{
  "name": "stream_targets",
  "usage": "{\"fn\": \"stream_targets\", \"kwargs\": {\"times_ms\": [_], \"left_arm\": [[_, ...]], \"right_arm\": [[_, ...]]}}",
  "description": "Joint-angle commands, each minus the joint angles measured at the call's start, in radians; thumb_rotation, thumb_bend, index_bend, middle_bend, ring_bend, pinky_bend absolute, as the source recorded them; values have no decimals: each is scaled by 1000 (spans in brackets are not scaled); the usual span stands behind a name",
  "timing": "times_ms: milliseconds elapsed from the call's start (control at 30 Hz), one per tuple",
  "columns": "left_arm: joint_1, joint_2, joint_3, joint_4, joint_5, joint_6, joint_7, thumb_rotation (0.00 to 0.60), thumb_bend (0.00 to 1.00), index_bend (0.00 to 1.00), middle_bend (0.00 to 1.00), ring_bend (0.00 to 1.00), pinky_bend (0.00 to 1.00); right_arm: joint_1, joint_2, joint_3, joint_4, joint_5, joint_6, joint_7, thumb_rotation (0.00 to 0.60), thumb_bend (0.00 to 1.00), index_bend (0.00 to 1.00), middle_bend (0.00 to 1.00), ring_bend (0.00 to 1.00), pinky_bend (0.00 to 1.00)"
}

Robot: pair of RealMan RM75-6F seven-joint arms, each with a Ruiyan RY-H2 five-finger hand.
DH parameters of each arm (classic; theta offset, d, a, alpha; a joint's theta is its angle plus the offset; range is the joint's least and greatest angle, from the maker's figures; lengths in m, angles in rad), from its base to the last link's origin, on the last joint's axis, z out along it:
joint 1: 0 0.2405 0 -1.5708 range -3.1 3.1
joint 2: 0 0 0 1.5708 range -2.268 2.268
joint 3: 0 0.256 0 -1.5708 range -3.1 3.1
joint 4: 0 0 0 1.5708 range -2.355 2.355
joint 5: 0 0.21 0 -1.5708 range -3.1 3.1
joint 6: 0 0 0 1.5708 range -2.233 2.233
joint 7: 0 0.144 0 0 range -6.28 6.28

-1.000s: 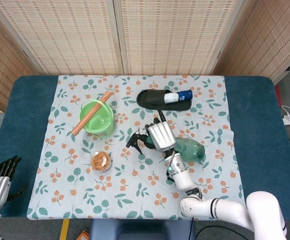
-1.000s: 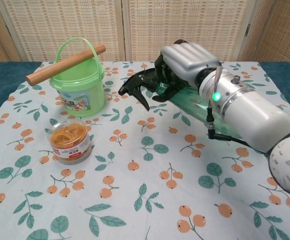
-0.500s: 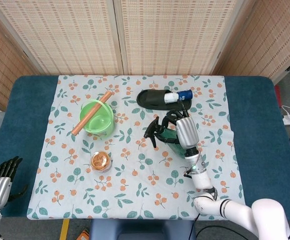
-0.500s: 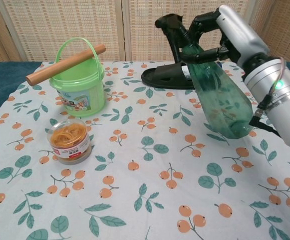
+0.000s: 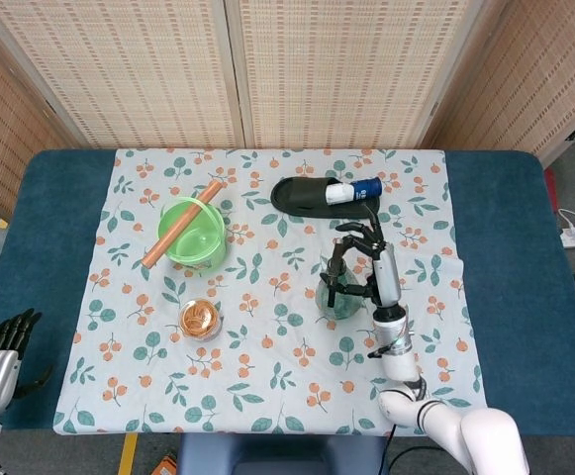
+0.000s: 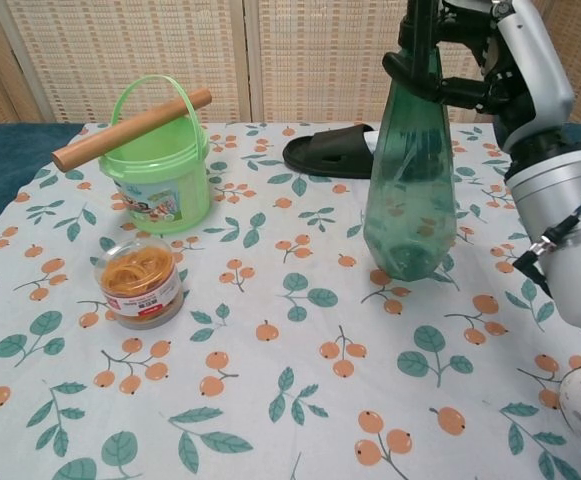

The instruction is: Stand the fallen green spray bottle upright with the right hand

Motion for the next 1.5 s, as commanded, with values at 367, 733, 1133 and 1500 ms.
{"fn": "stream_targets", "kwargs": {"times_ms": [367,733,1133,1500], "left_arm": [[1,-10,-3,19,-2,2,-6,600,292,0,0,0,0],[4,-12,-1,22,3,10,-8,600,290,0,0,0,0],[4,-14,4,13,11,18,7,600,290,0,0,0,0],[5,-13,3,7,9,17,14,600,291,0,0,0,0]], "right_arm": [[-14,-49,-42,165,3,-67,183,600,161,808,668,301,97],[-34,-55,-70,188,-11,-30,194,600,160,759,668,301,117],[-78,-42,-94,174,-18,7,200,600,102,685,648,276,119],[-96,-21,-105,170,-20,10,203,600,0,561,557,211,118]]}}
